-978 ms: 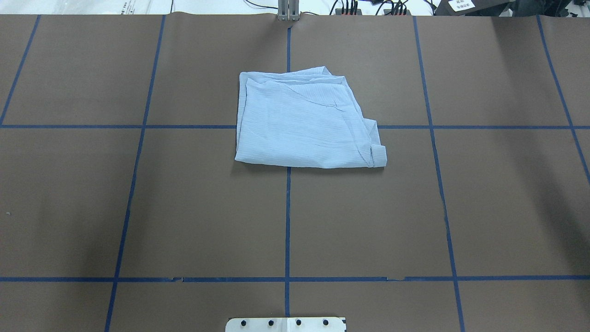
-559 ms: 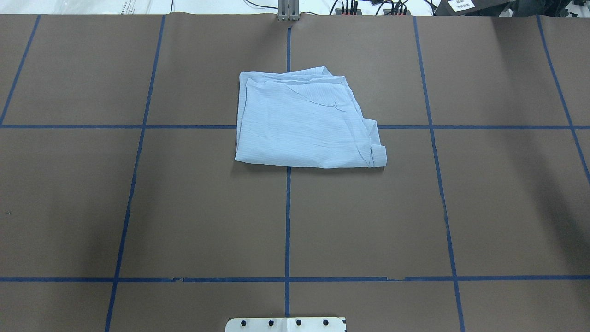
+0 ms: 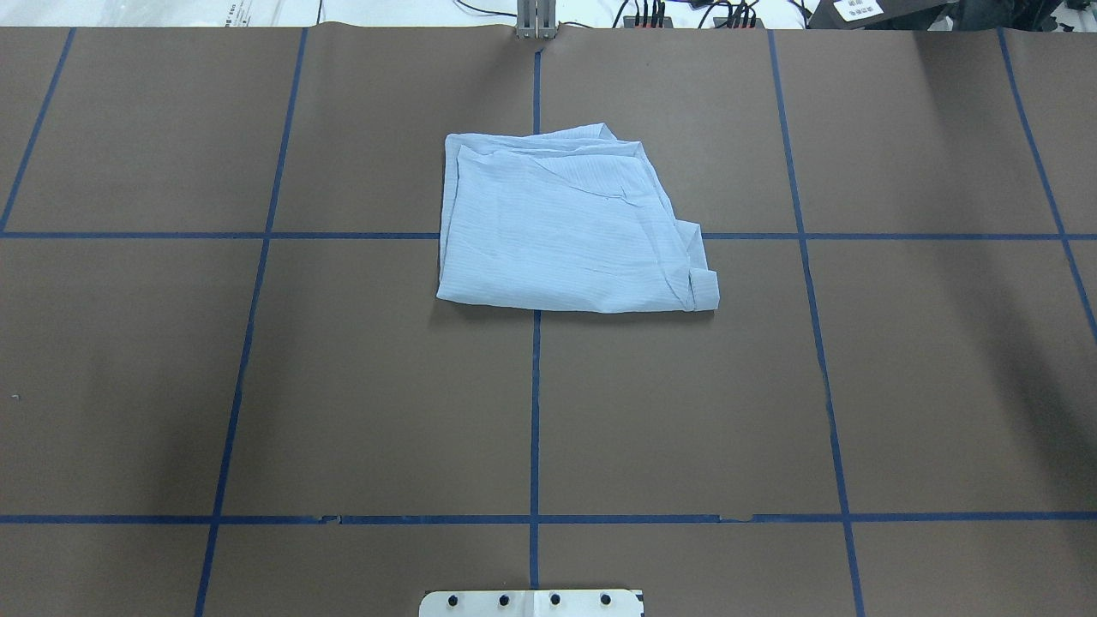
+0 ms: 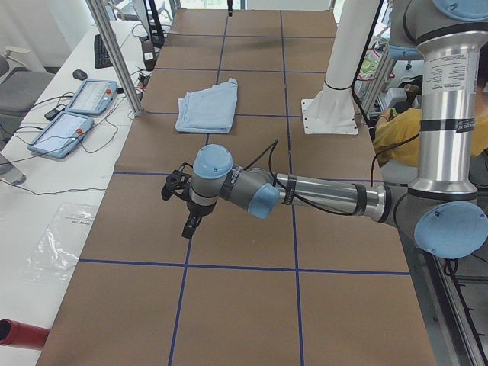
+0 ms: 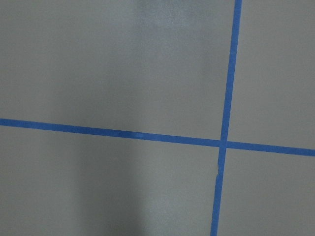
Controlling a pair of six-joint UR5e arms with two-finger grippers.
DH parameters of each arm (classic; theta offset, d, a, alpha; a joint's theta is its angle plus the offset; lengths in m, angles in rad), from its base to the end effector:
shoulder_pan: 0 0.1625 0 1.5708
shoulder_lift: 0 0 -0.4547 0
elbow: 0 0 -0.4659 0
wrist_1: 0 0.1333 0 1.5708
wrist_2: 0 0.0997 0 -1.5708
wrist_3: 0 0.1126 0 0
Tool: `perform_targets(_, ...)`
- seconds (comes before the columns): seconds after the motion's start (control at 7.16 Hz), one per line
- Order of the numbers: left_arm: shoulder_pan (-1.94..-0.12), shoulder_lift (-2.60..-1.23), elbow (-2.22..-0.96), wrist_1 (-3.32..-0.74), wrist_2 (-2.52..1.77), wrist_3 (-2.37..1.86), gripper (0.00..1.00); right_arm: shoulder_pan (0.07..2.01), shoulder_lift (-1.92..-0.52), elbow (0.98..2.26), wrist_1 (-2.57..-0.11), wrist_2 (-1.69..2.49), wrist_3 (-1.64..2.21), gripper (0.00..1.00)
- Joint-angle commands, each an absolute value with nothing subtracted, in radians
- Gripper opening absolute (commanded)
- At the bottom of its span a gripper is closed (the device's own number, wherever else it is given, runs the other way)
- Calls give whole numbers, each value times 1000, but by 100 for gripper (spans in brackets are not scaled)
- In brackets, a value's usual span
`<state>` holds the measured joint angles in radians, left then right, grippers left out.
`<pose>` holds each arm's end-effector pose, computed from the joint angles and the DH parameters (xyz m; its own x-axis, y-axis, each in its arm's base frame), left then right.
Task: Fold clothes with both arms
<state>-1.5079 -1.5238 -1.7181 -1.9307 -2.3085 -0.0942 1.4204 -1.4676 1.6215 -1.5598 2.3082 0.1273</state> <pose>-0.0217 -0.5710 0.6004 0.7219 0.2590 -0.6417 0.0116 0.9226 0.3855 -0.0358 -0.6209 0.6092 0.7283 -0.0944 0.6787 0.0558 0.9953 0.0786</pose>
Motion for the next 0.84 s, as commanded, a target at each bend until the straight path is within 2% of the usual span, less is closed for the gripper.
perform_targets(0.0,-1508,-1522,-1723,-1931,-2309,-98,100,1420,-1466,1628,-1559,2309,132,100)
perform_targets(0.7,-1509,-1508,-1741,-1928,-2307,-100,100,1420,-1466,1623,-1559,2309,135,100)
